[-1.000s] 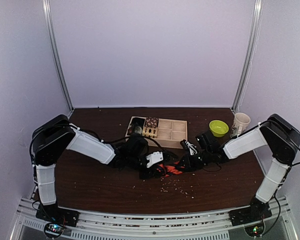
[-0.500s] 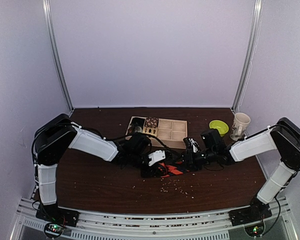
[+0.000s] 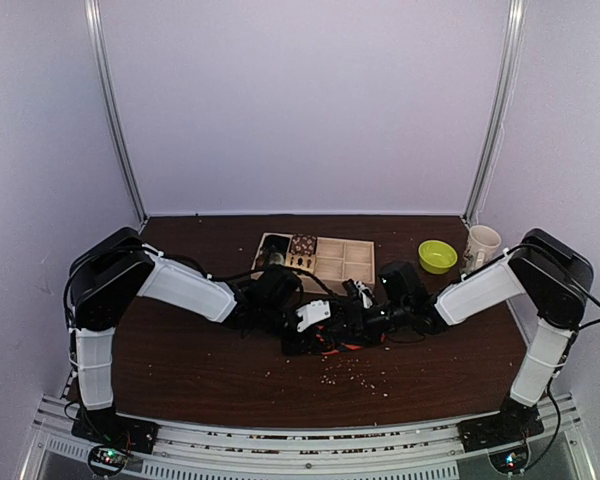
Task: Roll the ties
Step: Roll the tie at the center of the board.
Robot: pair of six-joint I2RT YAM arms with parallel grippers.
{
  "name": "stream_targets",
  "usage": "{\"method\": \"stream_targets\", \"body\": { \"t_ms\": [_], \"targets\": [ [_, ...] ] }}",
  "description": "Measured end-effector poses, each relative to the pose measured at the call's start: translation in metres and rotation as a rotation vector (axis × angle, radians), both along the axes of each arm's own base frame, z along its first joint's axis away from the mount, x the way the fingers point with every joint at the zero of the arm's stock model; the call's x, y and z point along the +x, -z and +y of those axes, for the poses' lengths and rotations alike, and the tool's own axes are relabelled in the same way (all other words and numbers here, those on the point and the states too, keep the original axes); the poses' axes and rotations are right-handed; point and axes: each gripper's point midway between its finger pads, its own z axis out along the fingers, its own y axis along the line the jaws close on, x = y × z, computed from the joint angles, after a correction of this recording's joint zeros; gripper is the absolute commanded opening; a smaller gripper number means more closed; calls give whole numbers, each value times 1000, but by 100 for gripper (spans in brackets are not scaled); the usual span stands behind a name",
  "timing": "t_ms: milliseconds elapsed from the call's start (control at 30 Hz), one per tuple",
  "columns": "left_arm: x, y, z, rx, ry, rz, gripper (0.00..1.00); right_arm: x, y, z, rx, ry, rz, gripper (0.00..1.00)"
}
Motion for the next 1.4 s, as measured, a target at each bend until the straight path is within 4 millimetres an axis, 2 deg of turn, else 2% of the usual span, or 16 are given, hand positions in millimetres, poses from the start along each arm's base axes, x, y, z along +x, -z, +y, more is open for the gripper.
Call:
{"method": "stream_targets", "body": {
  "t_ms": [33,167,200,333,667,1067,1200,1300,1400],
  "targets": [
    [0,0,0,0,0,0,28,0,0,1,5,-2,0,34],
    [0,0,0,0,0,1,29,2,-4,4,22,-4,-12,4],
    [0,0,0,0,-1,2,29,3,-5,4,25,-4,-16,0],
    [1,1,1,-2,0,5,32,5,-5,4,29,-1,-18,0],
    [3,-3,-3,-25,-9,3,59,2,4,-8,44,16,-30,0],
    [-1,-3,-2,-154,-56,-20,71,6,38,-56,-26,102,32,0],
    [-2,-9,-4,-210,-71,-24,73,8,41,-62,-54,100,19,0],
    [0,-22,-15,-280,-72,-46,73,10,42,-63,-72,94,10,0],
    [-4,-27,-29,-332,-57,-59,73,10,42,-62,-84,82,5,0]
  ]
}}
